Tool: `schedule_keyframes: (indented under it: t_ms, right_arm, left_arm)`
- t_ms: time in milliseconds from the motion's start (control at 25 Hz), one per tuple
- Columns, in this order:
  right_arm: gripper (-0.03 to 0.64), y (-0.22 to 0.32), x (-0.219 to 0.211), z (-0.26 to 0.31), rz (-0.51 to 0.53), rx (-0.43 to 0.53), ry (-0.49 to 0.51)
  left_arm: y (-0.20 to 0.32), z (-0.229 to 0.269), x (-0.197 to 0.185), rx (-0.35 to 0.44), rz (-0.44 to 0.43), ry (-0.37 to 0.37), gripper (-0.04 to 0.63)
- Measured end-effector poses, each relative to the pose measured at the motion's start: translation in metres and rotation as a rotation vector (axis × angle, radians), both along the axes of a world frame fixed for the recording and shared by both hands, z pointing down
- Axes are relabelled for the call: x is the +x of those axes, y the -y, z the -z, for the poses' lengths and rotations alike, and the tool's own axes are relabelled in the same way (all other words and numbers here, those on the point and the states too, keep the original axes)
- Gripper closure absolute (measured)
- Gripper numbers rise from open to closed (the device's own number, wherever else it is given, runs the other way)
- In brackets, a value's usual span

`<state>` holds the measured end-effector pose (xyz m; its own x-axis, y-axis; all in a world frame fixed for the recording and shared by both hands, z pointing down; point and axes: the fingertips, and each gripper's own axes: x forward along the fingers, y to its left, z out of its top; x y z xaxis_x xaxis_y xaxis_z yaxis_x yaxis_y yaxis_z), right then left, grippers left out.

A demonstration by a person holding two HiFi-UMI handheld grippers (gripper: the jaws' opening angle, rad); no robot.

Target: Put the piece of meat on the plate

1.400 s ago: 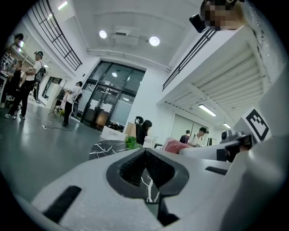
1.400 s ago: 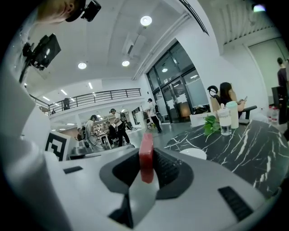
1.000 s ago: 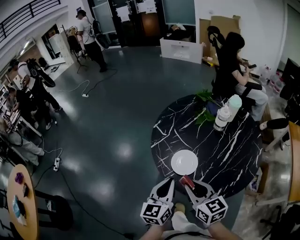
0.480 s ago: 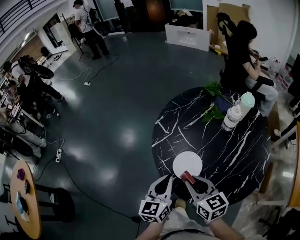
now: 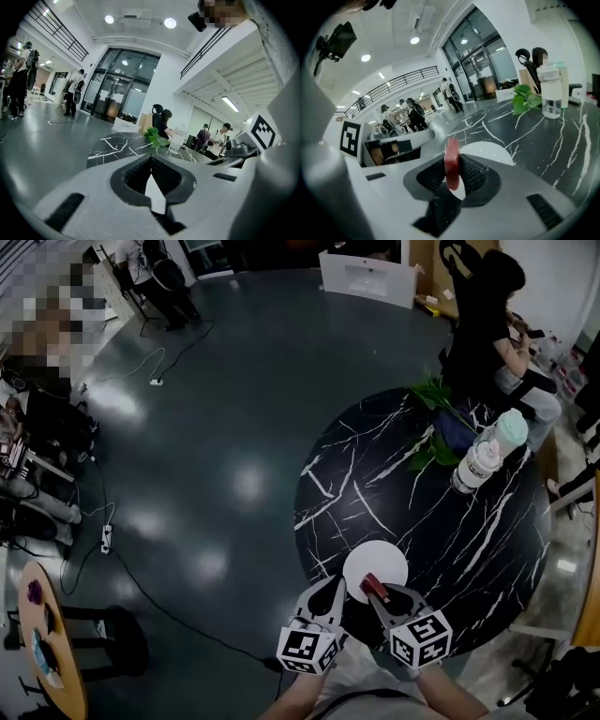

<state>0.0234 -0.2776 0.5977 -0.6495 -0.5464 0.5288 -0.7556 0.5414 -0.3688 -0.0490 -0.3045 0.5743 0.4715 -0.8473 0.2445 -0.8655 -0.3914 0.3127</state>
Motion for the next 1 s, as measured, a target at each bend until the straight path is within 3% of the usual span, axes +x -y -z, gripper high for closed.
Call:
schedule_keyframes:
  t_ms: [320, 480, 760, 1000]
  right_arm:
    - [0.529, 0.023, -0.008, -0.036, 0.087, -0.229, -0.041]
    - [0.528, 0.033, 0.002, -0.041, 0.146, -0.19, -0.15]
    - [0.51, 0.044, 0.007, -0.042, 0.212, -0.148, -0.228]
    - [0.434, 0.044, 0.021, -0.048, 0.218, -0.153, -0.3]
  left_arm:
    - [0.025, -0.024, -0.011, -0.058, 0.014, -0.006, 0.584]
    - [0.039, -0.026, -0.011, -0.063, 0.011, -0.009, 0.584]
    - [0.049, -0.023, -0.005, -0.064, -0.009, -0.015, 0.584]
    - [0.046, -0.02, -0.001, -0.059, -0.019, -0.017, 0.584]
